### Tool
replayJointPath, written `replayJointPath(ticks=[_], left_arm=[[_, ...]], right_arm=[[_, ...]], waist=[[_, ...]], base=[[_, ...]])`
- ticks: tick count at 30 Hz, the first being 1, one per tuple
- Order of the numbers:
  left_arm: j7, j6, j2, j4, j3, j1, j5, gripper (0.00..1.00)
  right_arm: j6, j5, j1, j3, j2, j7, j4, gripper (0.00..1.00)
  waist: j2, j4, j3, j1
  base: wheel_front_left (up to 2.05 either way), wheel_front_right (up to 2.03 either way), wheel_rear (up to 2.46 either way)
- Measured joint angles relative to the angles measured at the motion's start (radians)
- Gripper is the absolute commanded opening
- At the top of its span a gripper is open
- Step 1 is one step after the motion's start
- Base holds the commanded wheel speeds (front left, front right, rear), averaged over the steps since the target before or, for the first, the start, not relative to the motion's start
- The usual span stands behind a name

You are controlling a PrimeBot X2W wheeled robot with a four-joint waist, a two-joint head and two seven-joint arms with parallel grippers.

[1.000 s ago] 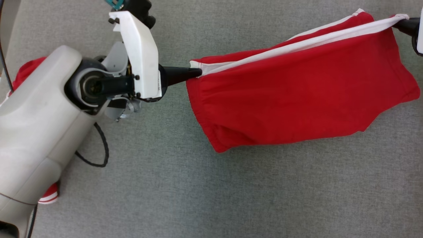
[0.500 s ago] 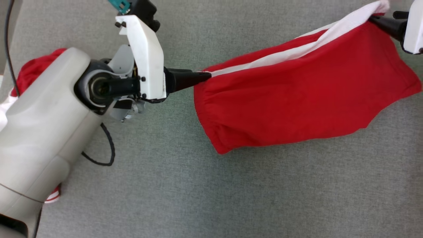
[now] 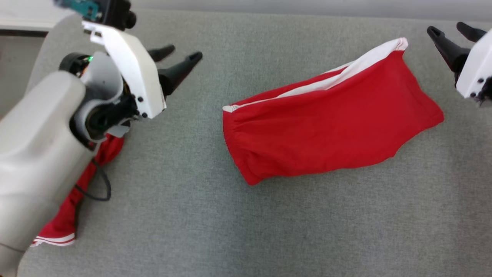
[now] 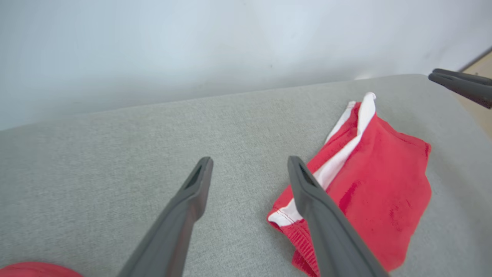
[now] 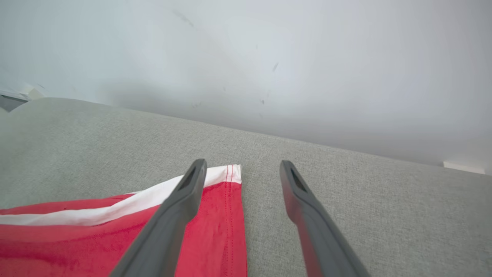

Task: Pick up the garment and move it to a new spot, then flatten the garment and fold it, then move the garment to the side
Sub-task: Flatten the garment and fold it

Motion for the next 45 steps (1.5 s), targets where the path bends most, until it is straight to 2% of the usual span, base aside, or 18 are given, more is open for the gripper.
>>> replayJointPath(ticks=[3,7,13,16,18,23,28,37,38,39,41,42,45], left_arm=[[-0.176,0.039,0.011,-0.028,0.004,0.062,0.087,1.0],[-0.367,0.105,0.003,-0.059,0.01,0.16,0.155,1.0],[-0.592,0.206,-0.022,-0.11,0.013,0.28,0.247,1.0],[-0.646,0.25,-0.043,-0.121,0.021,0.334,0.279,1.0],[-0.665,0.264,-0.064,-0.132,0.051,0.375,0.281,1.0],[-0.674,0.269,-0.135,-0.182,0.153,0.481,0.327,1.0],[-0.674,0.223,-0.226,-0.202,0.234,0.595,0.387,1.0],[-0.674,0.153,-0.328,-0.183,0.34,0.686,0.474,1.0],[-0.674,0.147,-0.338,-0.18,0.351,0.691,0.48,1.0],[-0.674,0.14,-0.346,-0.176,0.36,0.696,0.493,1.0],[-0.674,0.127,-0.359,-0.171,0.374,0.704,0.512,1.0],[-0.674,0.121,-0.365,-0.168,0.381,0.707,0.52,1.0],[-0.674,0.1,-0.381,-0.169,0.409,0.715,0.558,1.0]], right_arm=[[0.0,-0.012,0.062,-0.004,0.001,-0.132,0.017,1.0],[0.0,0.004,0.142,-0.014,0.008,-0.224,0.062,1.0],[0.0,0.04,0.204,0.0,0.017,-0.237,0.102,1.0],[0.0,0.056,0.216,0.003,0.018,-0.224,0.133,1.0],[0.0,0.065,0.222,0.011,0.023,-0.202,0.161,1.0],[0.0,0.091,0.223,0.023,0.031,-0.124,0.215,1.0],[0.0,0.11,0.22,0.03,0.015,-0.038,0.27,1.0],[-0.005,0.173,0.178,0.046,-0.018,0.253,0.239,1.0],[-0.006,0.178,0.178,0.048,-0.019,0.275,0.233,0.88],[-0.006,0.18,0.177,0.051,-0.019,0.291,0.225,0.63],[-0.006,0.176,0.177,0.061,-0.016,0.281,0.216,0.29],[-0.006,0.171,0.179,0.066,-0.013,0.267,0.216,0.01],[-0.002,0.141,0.183,0.089,0.002,0.219,0.217,0.0]], waist=[[0.0,-0.003,-0.03,0.0],[0.0,0.01,-0.06,0.0],[0.0,0.062,-0.072,0.0],[0.0,0.088,-0.071,-0.0001],[0.0,0.105,-0.069,-0.0001],[0.0,0.139,-0.063,-0.0001],[0.0,0.172,-0.055,-0.0001],[0.0,0.209,-0.053,-0.0002],[0.0,0.21,-0.056,-0.0002],[0.0,0.211,-0.059,-0.0002],[0.0,0.211,-0.066,-0.0002],[0.0,0.21,-0.07,-0.0001],[0.0,0.206,-0.083,-0.0001]], base=[[0.0,0.0,0.0],[0.0,0.0,0.0],[0.0,0.0,0.0],[0.0,0.0,0.0],[0.0,0.0,0.0],[0.0,0.0,0.0],[0.0,0.0,0.0],[0.0,0.0,0.0],[0.0,0.0,0.0],[0.0,0.0,0.0],[0.0,0.0,0.0],[0.0,0.0,0.0],[0.0,0.0,0.0]])
